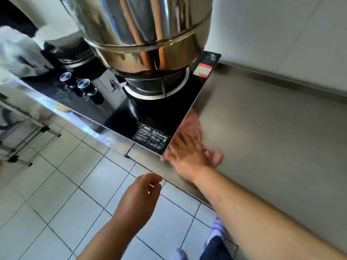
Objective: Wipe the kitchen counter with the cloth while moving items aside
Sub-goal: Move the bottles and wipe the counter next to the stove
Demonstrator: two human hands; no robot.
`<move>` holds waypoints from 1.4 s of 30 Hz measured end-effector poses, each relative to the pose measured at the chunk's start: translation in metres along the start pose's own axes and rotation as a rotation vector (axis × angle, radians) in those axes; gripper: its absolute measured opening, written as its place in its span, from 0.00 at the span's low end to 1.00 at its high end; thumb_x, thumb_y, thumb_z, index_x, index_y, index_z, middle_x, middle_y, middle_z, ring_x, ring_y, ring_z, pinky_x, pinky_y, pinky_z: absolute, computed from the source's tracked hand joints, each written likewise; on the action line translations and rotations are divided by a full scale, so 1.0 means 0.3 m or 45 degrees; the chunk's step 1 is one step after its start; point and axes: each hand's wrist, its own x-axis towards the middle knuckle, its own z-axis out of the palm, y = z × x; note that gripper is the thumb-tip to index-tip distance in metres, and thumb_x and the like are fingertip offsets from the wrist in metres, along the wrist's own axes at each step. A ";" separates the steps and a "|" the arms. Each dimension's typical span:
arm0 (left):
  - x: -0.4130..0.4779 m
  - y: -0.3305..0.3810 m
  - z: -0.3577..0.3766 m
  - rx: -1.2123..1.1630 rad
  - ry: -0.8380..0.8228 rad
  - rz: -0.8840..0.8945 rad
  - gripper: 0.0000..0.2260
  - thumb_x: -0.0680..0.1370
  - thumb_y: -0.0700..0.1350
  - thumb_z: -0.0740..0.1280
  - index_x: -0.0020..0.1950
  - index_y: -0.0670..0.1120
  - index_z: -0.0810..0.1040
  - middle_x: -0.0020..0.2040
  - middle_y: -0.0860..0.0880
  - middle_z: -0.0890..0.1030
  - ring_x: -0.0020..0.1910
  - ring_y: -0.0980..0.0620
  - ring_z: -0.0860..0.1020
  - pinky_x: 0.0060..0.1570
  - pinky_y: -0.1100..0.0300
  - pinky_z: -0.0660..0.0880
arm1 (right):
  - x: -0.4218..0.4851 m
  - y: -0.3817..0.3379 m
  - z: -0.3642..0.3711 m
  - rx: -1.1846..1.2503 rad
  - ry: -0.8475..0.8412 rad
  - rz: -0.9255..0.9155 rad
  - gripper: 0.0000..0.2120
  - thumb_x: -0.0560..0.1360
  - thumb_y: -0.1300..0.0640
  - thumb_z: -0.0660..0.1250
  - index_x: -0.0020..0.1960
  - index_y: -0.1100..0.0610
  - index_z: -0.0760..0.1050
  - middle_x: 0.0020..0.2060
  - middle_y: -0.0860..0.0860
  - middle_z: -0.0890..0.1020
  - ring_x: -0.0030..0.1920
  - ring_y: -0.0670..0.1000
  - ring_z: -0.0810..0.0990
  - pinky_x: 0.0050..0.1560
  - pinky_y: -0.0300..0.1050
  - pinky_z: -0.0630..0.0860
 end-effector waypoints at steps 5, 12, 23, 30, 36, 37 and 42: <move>-0.124 -0.141 -0.067 0.025 0.022 -0.046 0.05 0.77 0.47 0.65 0.47 0.59 0.77 0.46 0.59 0.80 0.45 0.63 0.77 0.43 0.67 0.71 | -0.105 -0.306 0.115 0.005 -0.065 -0.120 0.34 0.77 0.38 0.55 0.78 0.49 0.48 0.78 0.51 0.54 0.77 0.55 0.48 0.72 0.52 0.36; -0.201 -0.207 -0.088 0.062 0.018 -0.050 0.06 0.77 0.47 0.65 0.48 0.59 0.77 0.46 0.58 0.81 0.42 0.64 0.77 0.36 0.67 0.70 | -0.129 -0.318 0.137 -0.159 0.003 0.089 0.36 0.76 0.52 0.58 0.78 0.54 0.43 0.78 0.55 0.49 0.77 0.59 0.47 0.75 0.57 0.41; -0.166 0.033 0.054 0.003 -0.183 0.293 0.05 0.77 0.46 0.66 0.49 0.57 0.78 0.44 0.58 0.80 0.43 0.66 0.75 0.37 0.75 0.66 | -0.707 0.099 0.073 -0.289 0.089 0.548 0.47 0.68 0.46 0.71 0.78 0.52 0.49 0.77 0.53 0.57 0.76 0.57 0.57 0.74 0.55 0.54; -0.147 0.201 0.181 -0.011 -0.332 0.453 0.05 0.77 0.48 0.65 0.49 0.59 0.77 0.43 0.62 0.79 0.43 0.68 0.75 0.39 0.72 0.67 | -1.078 0.287 0.007 -0.366 0.052 0.968 0.43 0.71 0.54 0.68 0.79 0.52 0.47 0.78 0.52 0.54 0.77 0.54 0.54 0.76 0.52 0.53; -0.132 0.313 0.254 0.070 -0.405 0.514 0.05 0.77 0.48 0.64 0.50 0.58 0.76 0.41 0.64 0.79 0.41 0.68 0.75 0.37 0.72 0.67 | -1.293 0.349 -0.072 -0.040 0.019 1.132 0.41 0.69 0.59 0.71 0.77 0.50 0.55 0.76 0.51 0.60 0.75 0.49 0.60 0.72 0.34 0.50; -0.127 0.335 0.265 0.083 -0.420 0.510 0.05 0.77 0.48 0.64 0.50 0.58 0.76 0.42 0.62 0.79 0.41 0.67 0.75 0.37 0.70 0.67 | -1.321 0.344 -0.103 0.106 0.055 1.182 0.39 0.65 0.60 0.75 0.71 0.44 0.64 0.71 0.50 0.71 0.68 0.49 0.71 0.67 0.31 0.59; -0.113 0.398 0.313 0.050 -0.462 0.497 0.06 0.77 0.46 0.64 0.49 0.57 0.77 0.44 0.57 0.79 0.37 0.70 0.76 0.33 0.72 0.66 | -1.272 0.344 -0.284 0.650 0.668 1.435 0.10 0.71 0.59 0.68 0.47 0.45 0.75 0.46 0.51 0.84 0.45 0.52 0.80 0.42 0.41 0.70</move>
